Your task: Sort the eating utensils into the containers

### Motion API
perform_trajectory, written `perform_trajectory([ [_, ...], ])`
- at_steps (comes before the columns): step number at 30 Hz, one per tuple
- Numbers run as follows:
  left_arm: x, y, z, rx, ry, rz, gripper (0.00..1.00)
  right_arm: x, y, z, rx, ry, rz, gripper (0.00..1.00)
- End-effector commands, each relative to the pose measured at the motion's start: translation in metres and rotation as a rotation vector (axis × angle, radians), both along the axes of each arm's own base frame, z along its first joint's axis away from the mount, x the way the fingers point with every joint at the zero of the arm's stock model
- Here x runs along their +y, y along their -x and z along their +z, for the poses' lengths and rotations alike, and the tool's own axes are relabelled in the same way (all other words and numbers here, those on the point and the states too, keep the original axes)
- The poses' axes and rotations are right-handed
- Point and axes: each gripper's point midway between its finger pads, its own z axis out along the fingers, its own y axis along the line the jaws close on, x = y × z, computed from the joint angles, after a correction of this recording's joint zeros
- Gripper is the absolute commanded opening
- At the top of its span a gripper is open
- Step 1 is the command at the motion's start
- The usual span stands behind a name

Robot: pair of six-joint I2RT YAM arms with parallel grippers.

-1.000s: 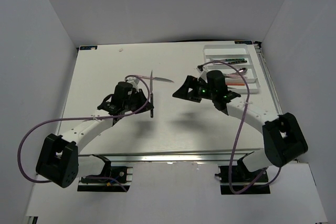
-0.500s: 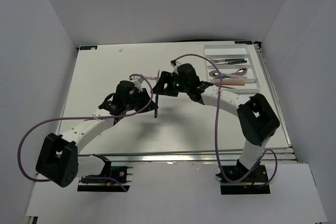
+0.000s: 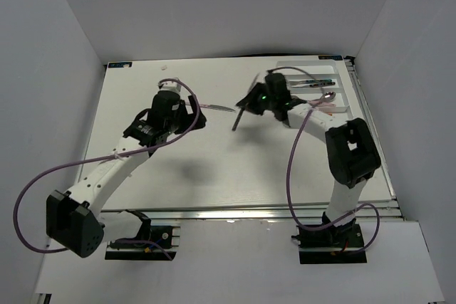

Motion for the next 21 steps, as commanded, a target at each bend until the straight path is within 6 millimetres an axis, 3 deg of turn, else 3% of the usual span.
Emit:
perform_trajectory([
  [1, 0.062, 0.002, 0.026, -0.069, -0.199, 0.211, 0.98, -0.113, -0.100, 0.033, -0.009, -0.047, -0.461, 0.00],
  [3, 0.069, 0.004, 0.023, -0.071, -0.242, 0.209, 0.98, -0.158, -0.134, 0.035, -0.016, -0.008, -0.648, 0.00],
  [4, 0.071, 0.007, 0.017, -0.060, -0.258, 0.205, 0.98, -0.188, -0.148, 0.012, 0.048, 0.038, -0.729, 0.00],
  [5, 0.071, 0.007, 0.013, -0.056, -0.267, 0.199, 0.98, -0.203, -0.173, 0.037, 0.015, 0.009, -0.805, 0.00],
  [6, 0.072, 0.008, 0.009, -0.050, -0.281, 0.189, 0.98, -0.215, -0.186, 0.040, 0.025, 0.004, -0.846, 0.00],
  [7, 0.073, 0.010, 0.000, -0.034, -0.294, 0.183, 0.98, -0.237, -0.203, 0.016, 0.073, 0.023, -0.894, 0.00],
  [8, 0.073, 0.010, -0.003, -0.033, -0.298, 0.178, 0.98, -0.246, -0.212, 0.010, 0.100, 0.027, -0.912, 0.00],
  [9, 0.073, 0.009, -0.005, -0.035, -0.302, 0.172, 0.98, -0.255, -0.236, 0.044, 0.037, -0.020, -0.932, 0.00],
  [10, 0.072, 0.009, -0.008, -0.036, -0.303, 0.167, 0.98, -0.275, -0.251, 0.016, 0.078, 0.005, -0.968, 0.00],
  [11, 0.071, 0.008, -0.011, -0.043, -0.300, 0.162, 0.98, -0.285, -0.257, 0.008, 0.110, 0.010, -1.000, 0.00],
  [12, 0.070, 0.008, -0.012, -0.045, -0.298, 0.156, 0.98, -0.293, -0.276, 0.036, 0.053, -0.046, -1.011, 0.00],
  [13, 0.068, 0.007, -0.013, -0.045, -0.291, 0.150, 0.98, -0.308, -0.286, 0.015, 0.078, -0.056, -1.035, 0.00],
  [14, 0.066, 0.005, -0.014, -0.046, -0.290, 0.141, 0.98, -0.308, -0.297, 0.018, 0.058, -0.128, -1.031, 0.00],
  [15, 0.064, 0.004, -0.014, -0.045, -0.286, 0.134, 0.98, -0.310, -0.302, 0.009, 0.058, -0.162, -1.031, 0.00],
  [16, 0.062, 0.003, -0.013, -0.047, -0.283, 0.128, 0.98, -0.331, -0.307, 0.006, 0.048, -0.200, -1.061, 0.00],
  [18, 0.059, 0.001, -0.011, -0.053, -0.278, 0.114, 0.98, -0.333, -0.318, -0.007, 0.022, -0.247, -1.043, 0.00],
  [19, 0.059, 0.001, -0.010, -0.056, -0.276, 0.112, 0.98, -0.335, -0.326, 0.005, -0.016, -0.266, -1.032, 0.00],
  [21, 0.058, 0.002, -0.011, -0.065, -0.269, 0.106, 0.98, -0.329, -0.338, 0.005, -0.069, -0.299, -0.985, 0.00],
])
